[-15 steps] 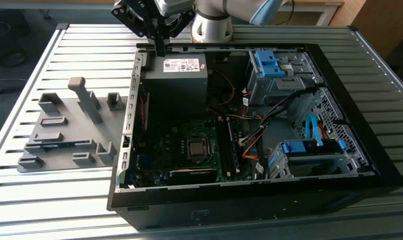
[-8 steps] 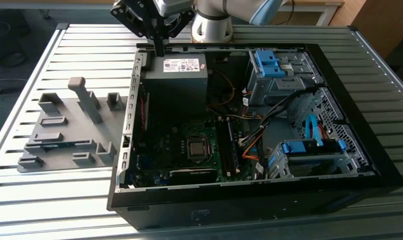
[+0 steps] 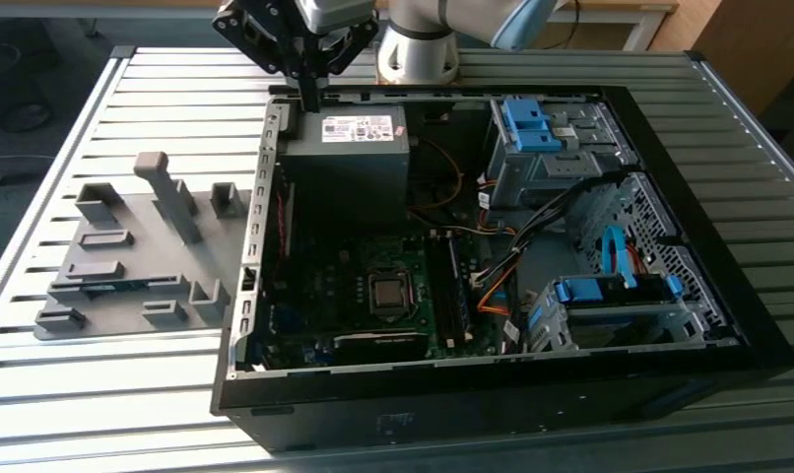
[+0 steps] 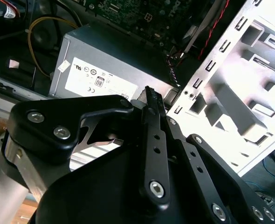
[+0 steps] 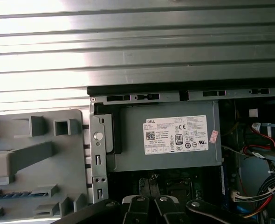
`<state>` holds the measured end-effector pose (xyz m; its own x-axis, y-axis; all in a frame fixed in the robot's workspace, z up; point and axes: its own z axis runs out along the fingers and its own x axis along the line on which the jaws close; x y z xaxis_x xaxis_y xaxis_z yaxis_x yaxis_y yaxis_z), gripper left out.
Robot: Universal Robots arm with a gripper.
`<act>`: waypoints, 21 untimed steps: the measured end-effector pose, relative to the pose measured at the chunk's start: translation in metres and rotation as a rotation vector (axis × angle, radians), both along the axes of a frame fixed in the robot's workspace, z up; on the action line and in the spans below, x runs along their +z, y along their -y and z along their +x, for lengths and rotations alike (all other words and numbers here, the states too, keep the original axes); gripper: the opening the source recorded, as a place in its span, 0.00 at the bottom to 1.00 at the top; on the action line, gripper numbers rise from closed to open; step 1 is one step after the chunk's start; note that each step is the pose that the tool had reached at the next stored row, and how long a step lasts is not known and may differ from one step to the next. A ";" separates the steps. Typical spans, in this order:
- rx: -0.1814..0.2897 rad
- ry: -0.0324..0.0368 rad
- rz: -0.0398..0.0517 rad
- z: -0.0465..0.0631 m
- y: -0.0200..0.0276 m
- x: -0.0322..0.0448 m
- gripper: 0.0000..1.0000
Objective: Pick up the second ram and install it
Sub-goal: 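Reach for the second ram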
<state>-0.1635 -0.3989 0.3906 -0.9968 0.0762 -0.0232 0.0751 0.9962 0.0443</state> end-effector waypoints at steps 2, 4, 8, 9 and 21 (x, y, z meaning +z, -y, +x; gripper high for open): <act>0.000 0.0000 0.0000 0.000 0.0000 0.0000 0.11; 0.000 0.0000 0.0000 -0.001 0.0000 0.0000 0.11; 0.000 0.0000 0.0000 -0.001 0.0000 -0.0001 0.11; 0.000 0.0000 0.0000 -0.002 0.0000 -0.0001 0.11; 0.000 0.0000 0.0000 -0.004 0.0000 -0.0002 0.11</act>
<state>-0.1671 -0.3989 0.3904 -0.9968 0.0762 -0.0232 0.0751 0.9962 0.0443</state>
